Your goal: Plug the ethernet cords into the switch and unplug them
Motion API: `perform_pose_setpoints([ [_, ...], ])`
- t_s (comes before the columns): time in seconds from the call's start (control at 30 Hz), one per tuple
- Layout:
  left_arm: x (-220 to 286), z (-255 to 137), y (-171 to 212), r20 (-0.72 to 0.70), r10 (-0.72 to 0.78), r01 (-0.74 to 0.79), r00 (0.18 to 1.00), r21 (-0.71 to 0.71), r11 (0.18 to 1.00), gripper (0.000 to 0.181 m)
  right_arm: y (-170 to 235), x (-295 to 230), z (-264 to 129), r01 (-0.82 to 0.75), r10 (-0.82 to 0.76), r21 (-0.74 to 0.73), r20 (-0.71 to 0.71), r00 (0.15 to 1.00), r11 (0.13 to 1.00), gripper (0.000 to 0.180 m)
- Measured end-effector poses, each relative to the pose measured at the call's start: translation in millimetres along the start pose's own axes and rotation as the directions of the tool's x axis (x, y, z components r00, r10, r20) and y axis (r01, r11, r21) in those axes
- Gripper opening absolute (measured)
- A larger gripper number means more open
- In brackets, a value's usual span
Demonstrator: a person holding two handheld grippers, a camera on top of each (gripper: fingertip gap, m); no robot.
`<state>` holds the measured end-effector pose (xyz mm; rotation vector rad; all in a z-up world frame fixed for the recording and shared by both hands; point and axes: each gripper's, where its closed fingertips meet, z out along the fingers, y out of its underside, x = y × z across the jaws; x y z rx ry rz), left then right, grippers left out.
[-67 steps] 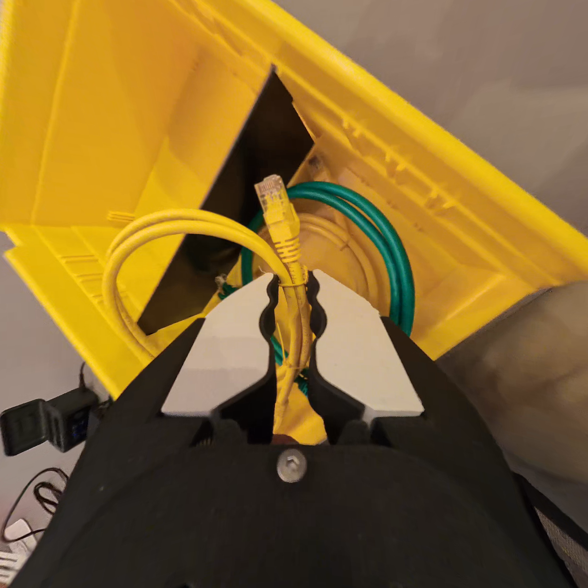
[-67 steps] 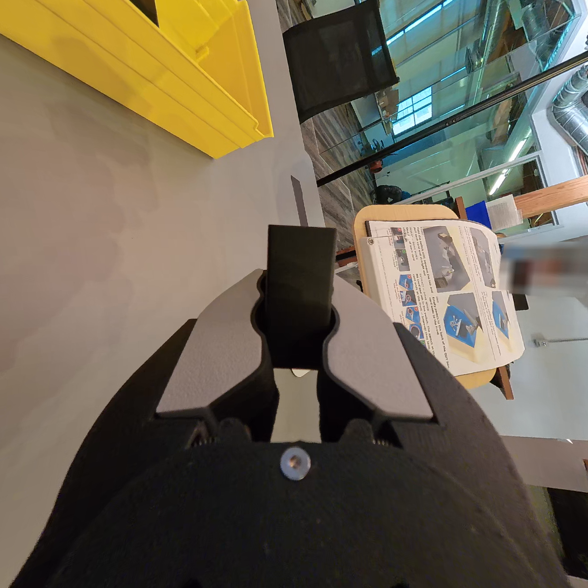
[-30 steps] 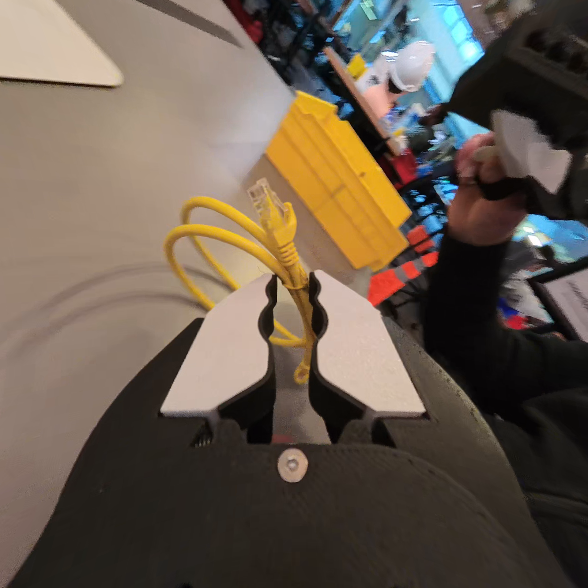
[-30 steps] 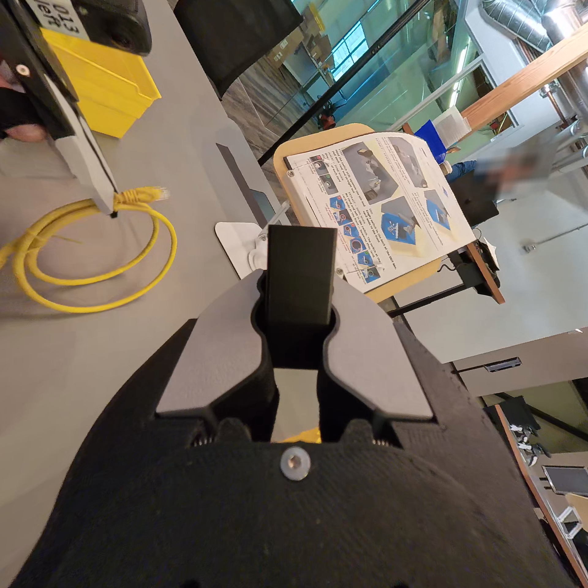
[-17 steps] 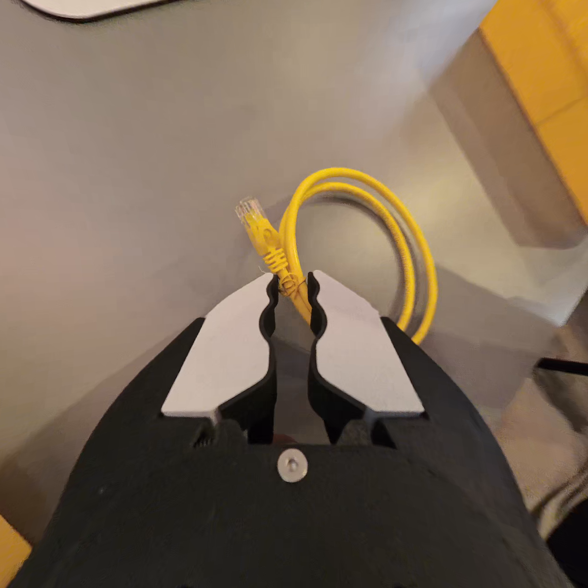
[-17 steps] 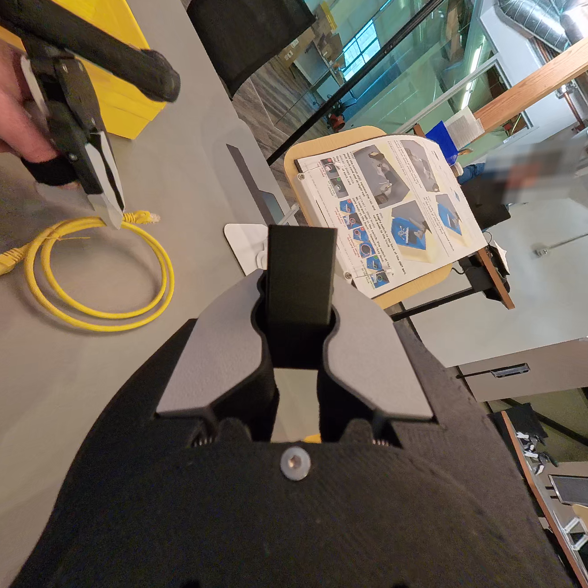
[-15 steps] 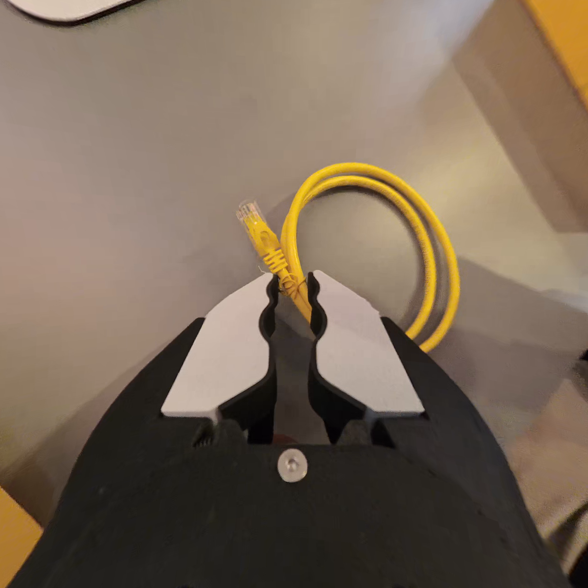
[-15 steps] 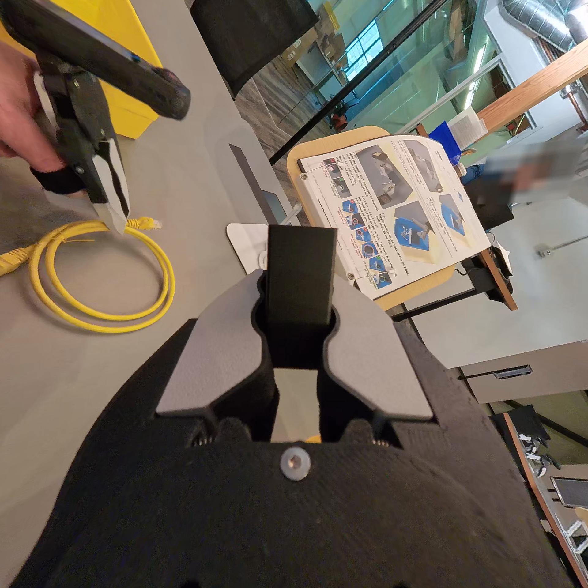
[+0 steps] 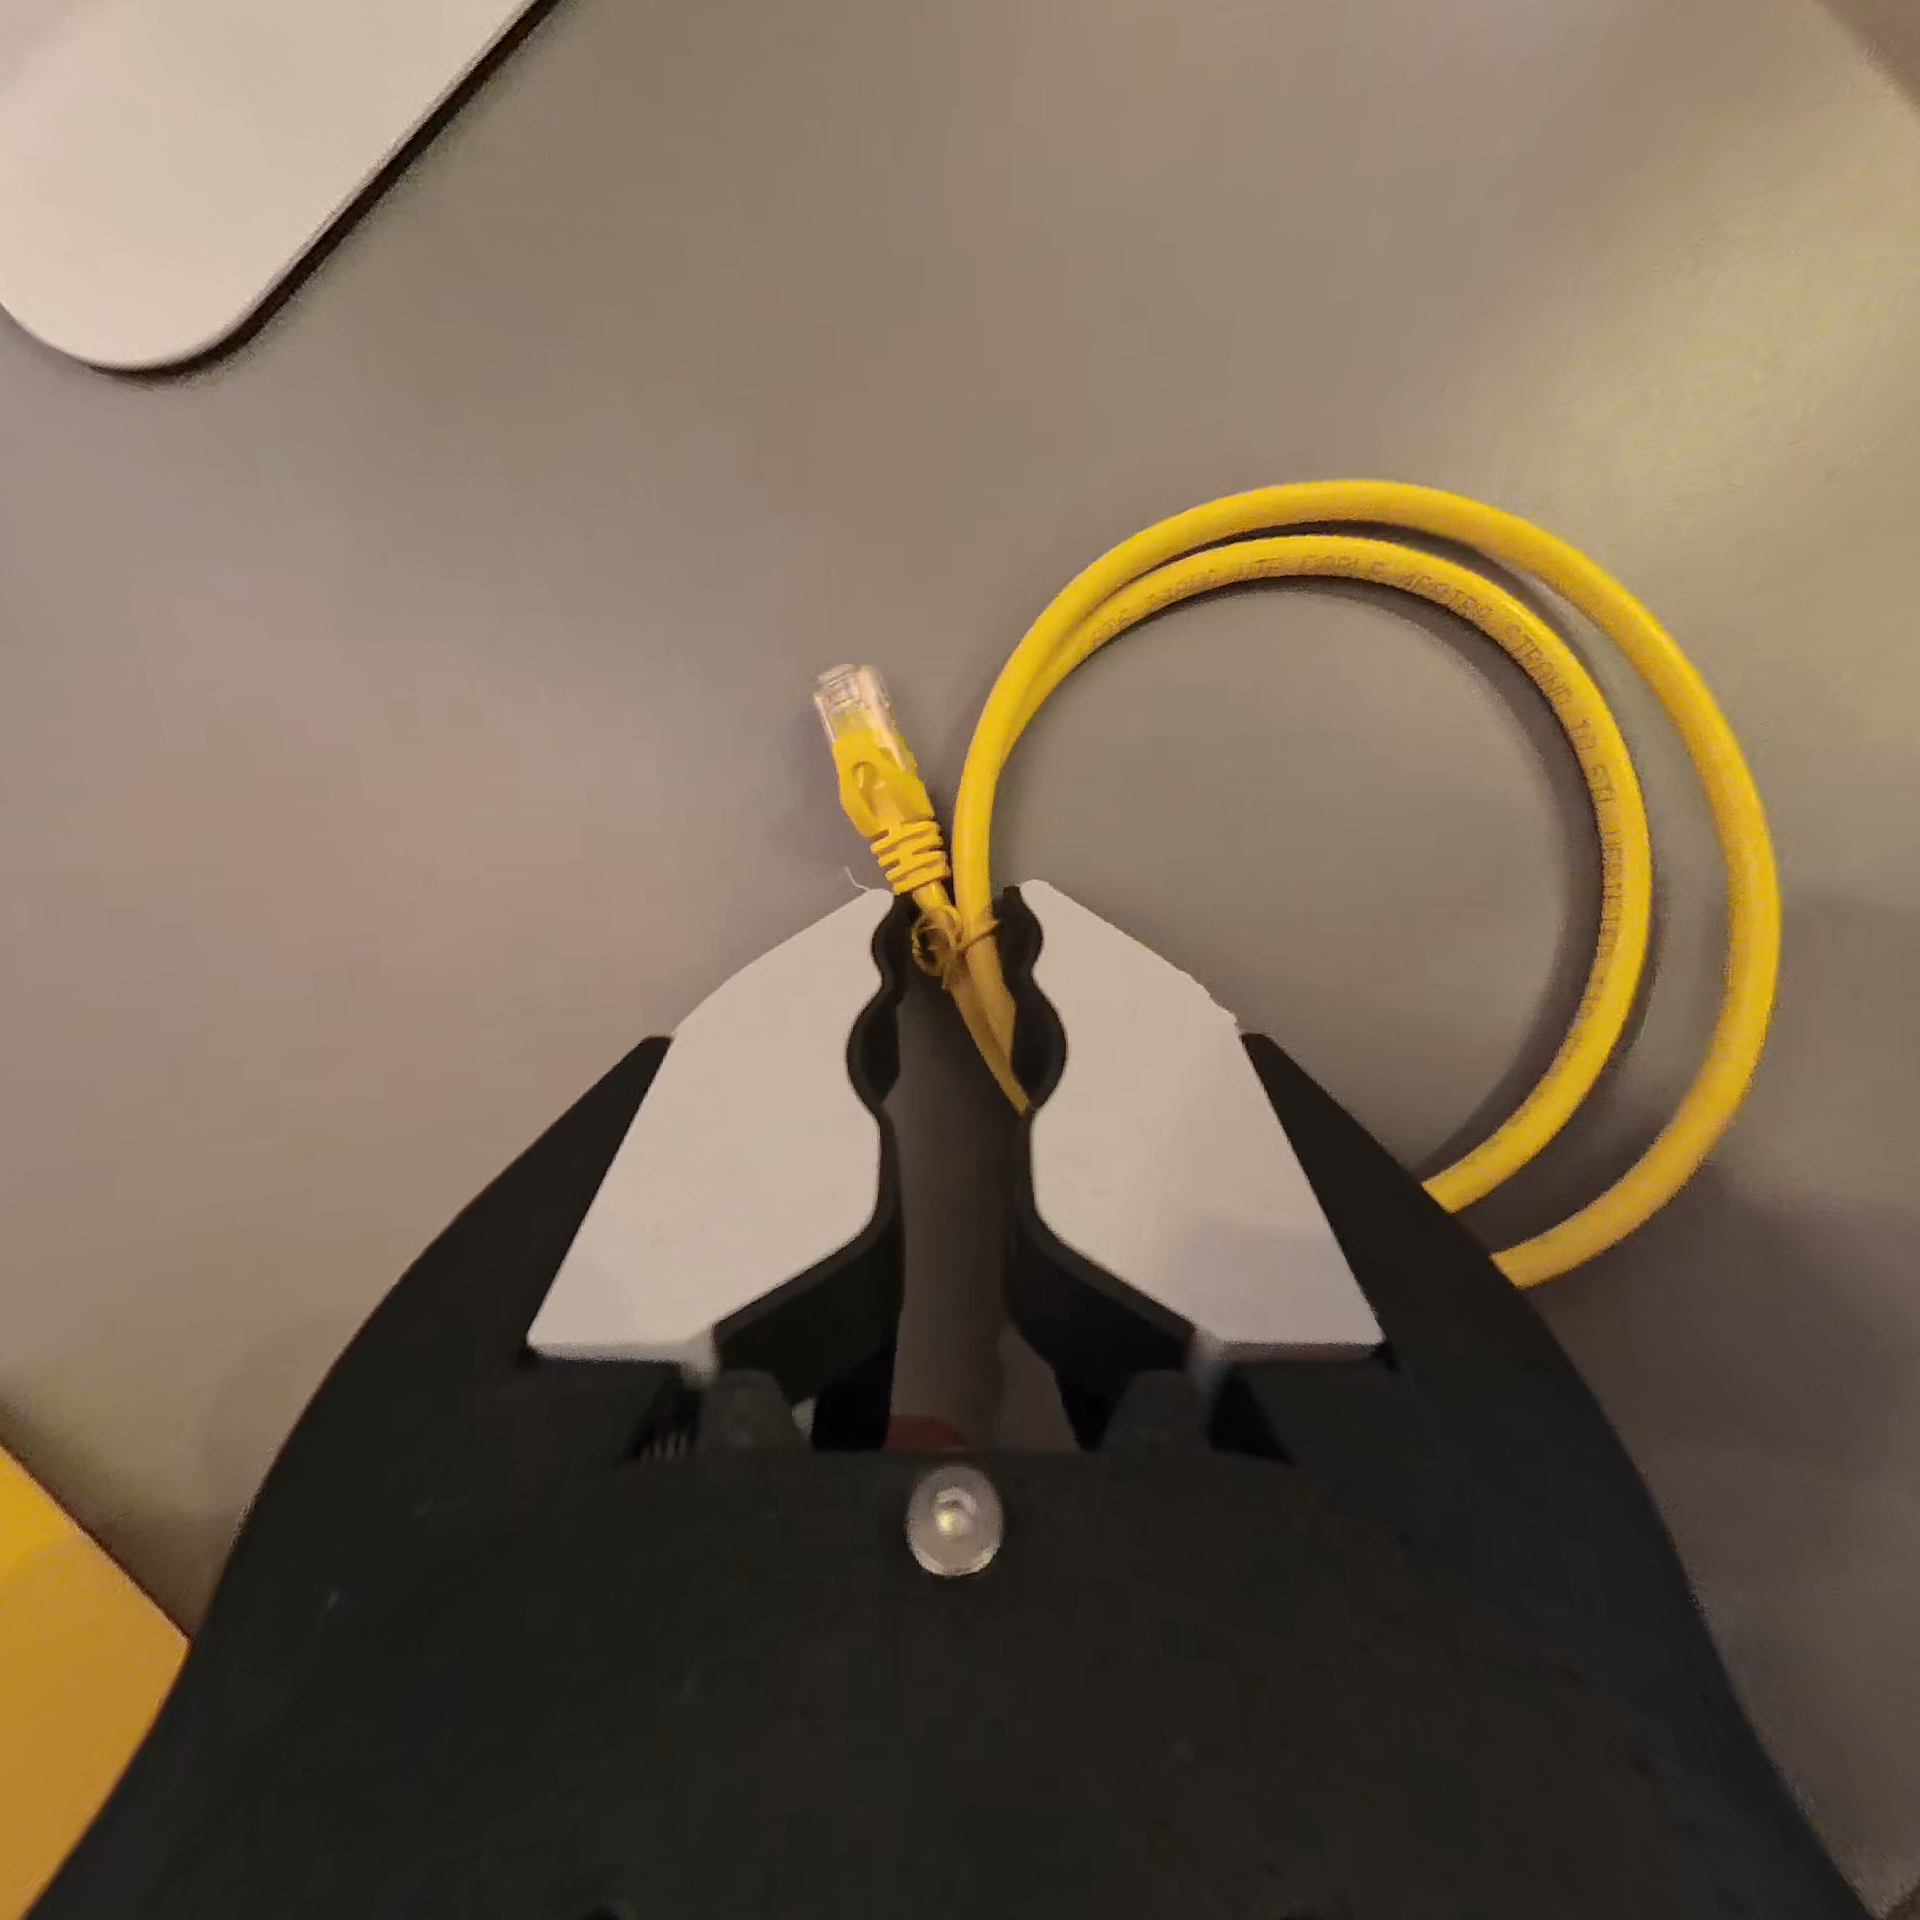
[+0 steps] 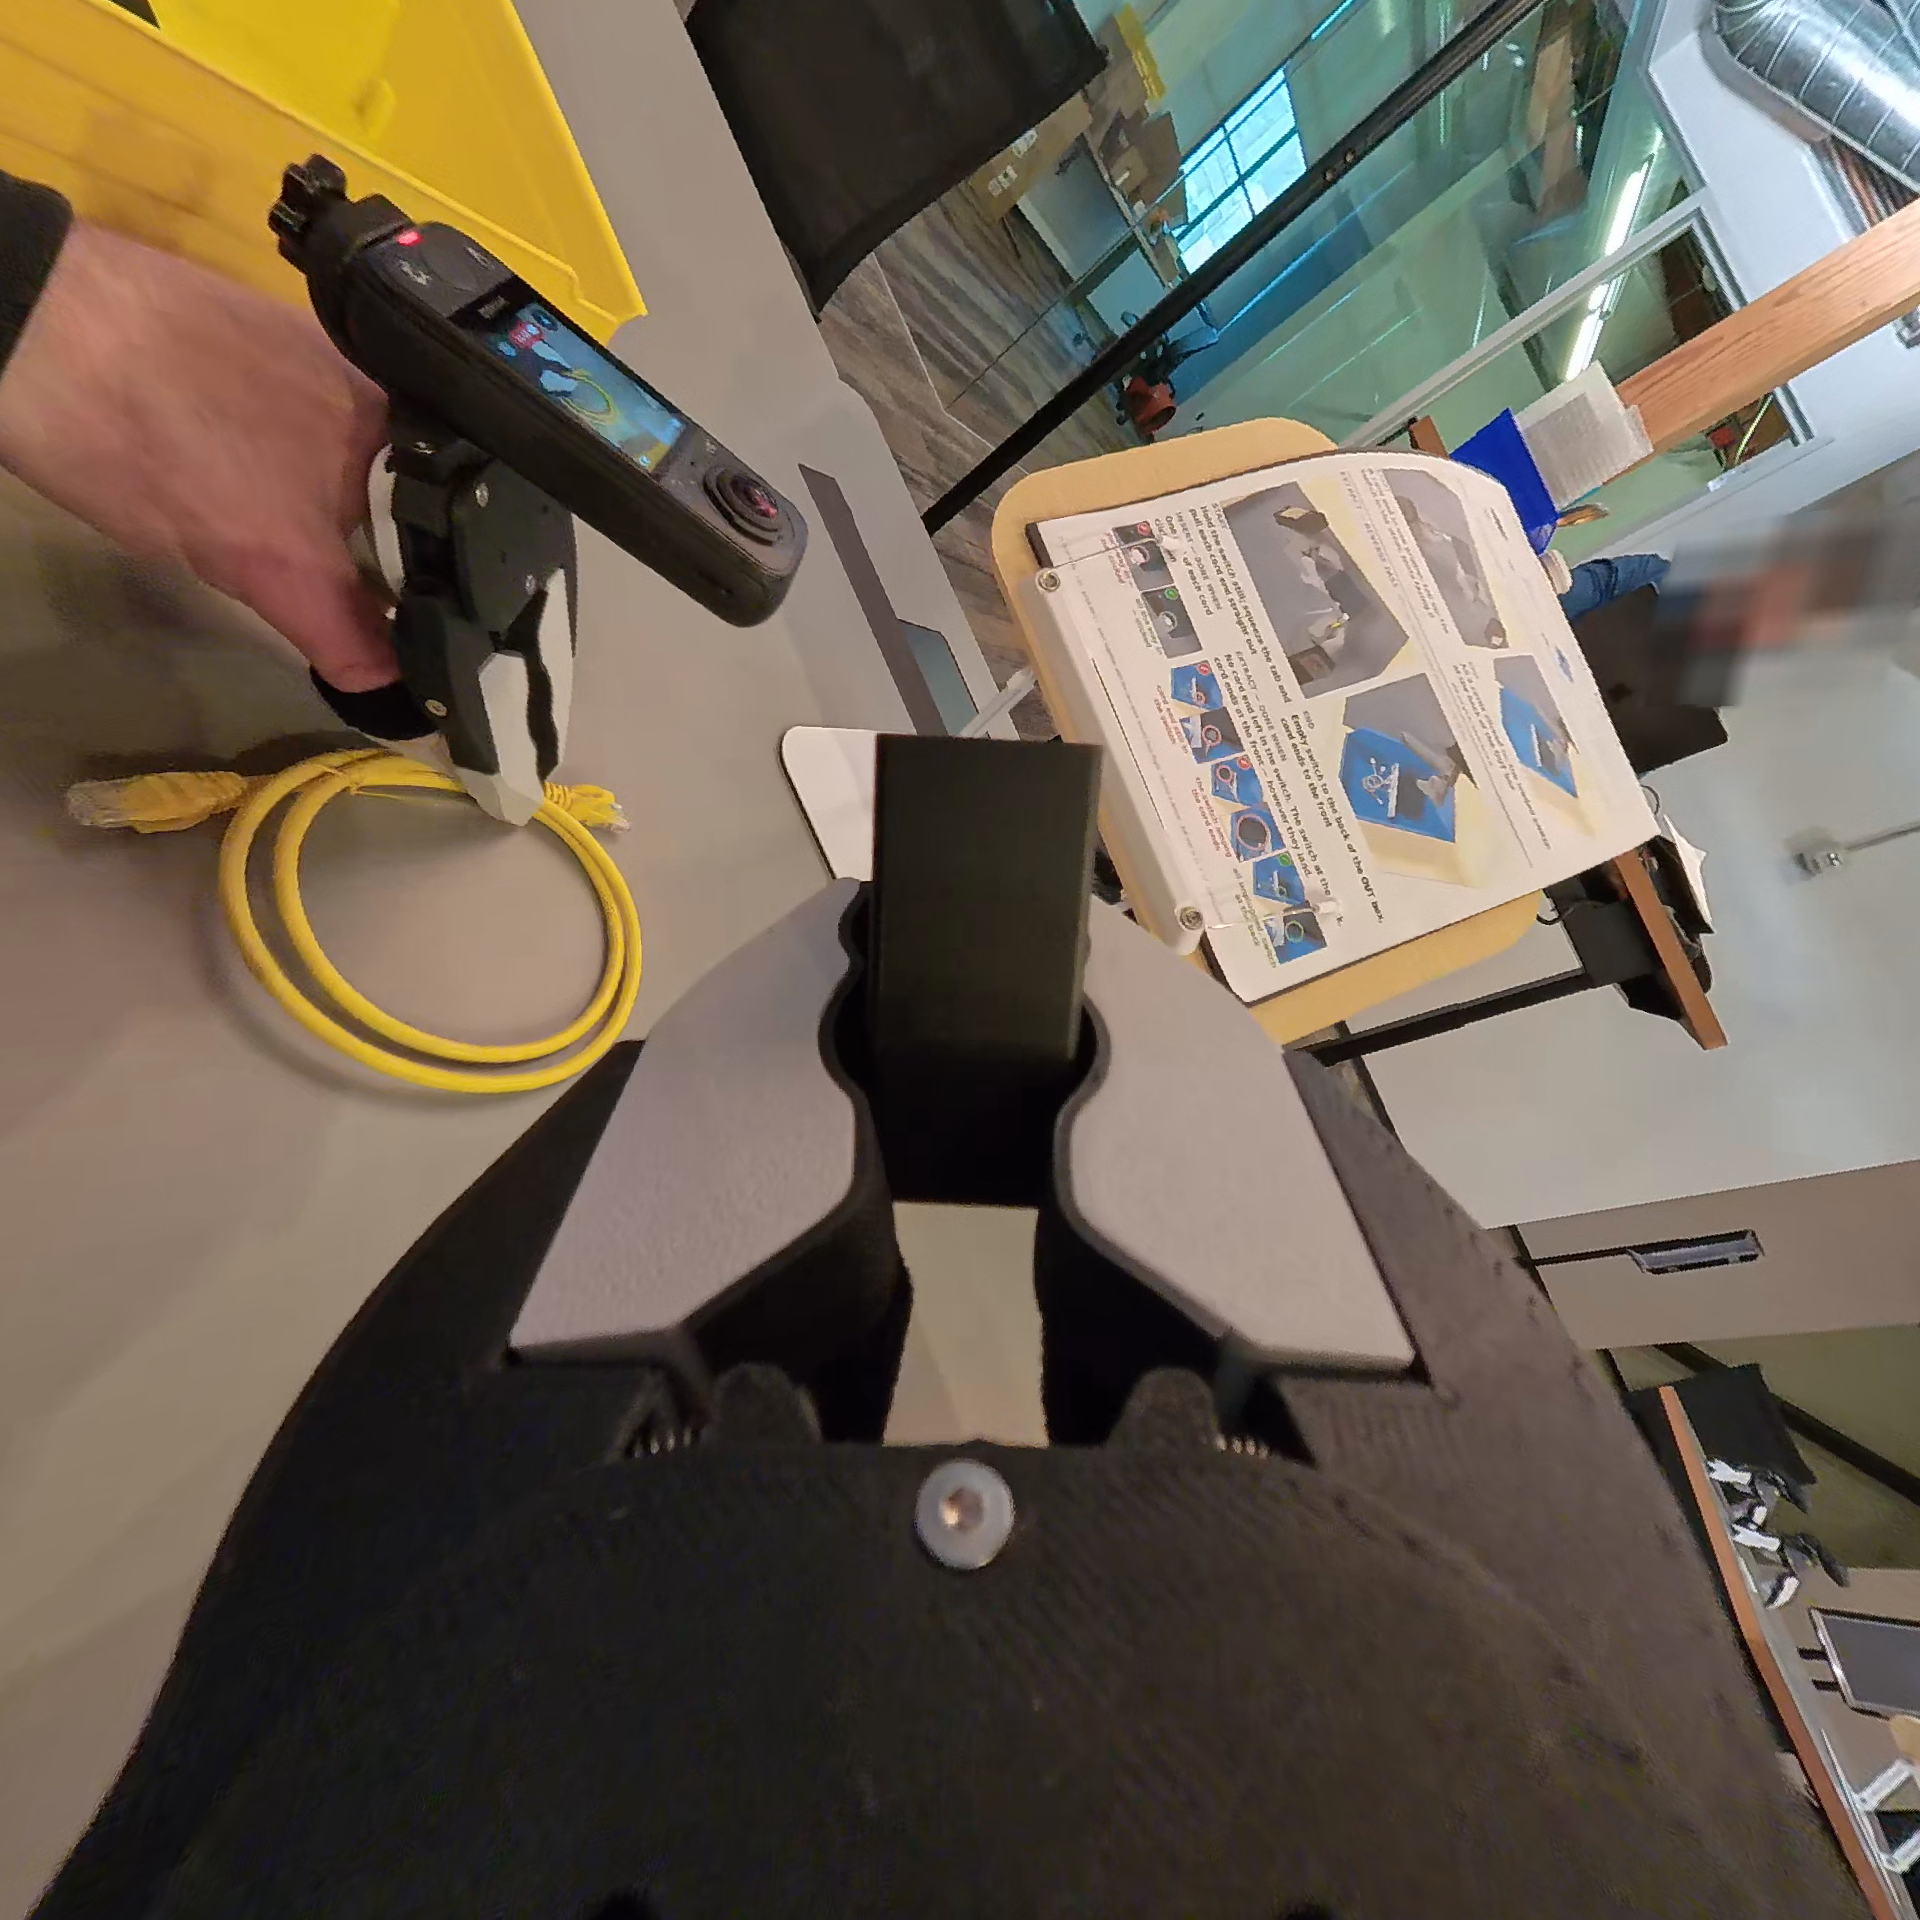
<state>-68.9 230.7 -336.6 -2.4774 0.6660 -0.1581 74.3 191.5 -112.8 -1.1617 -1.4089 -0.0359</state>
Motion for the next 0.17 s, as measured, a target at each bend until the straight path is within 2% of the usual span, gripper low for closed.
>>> perform_pose_setpoints([
  [0.03,0,0,0,-0.002,0.034,-0.034,0.999,-0.009,0.999,0.015,0,0,0,0.001,-0.001,0.0,0.002,1.0,1.0,0.031],
  [0.1,1,-1,0,0.008,0.136,-0.135,0.991,-0.032,0.99,0.014,0,-1,1,0.004,-0.004,-0.002,0.004,1.0,1.0,0.031],
  [0.17,11,-4,5,-0.063,0.215,-0.218,0.975,-0.061,0.974,0.014,0,-2,1,0.003,-0.003,-0.001,0.008,1.0,1.0,0.03],
])
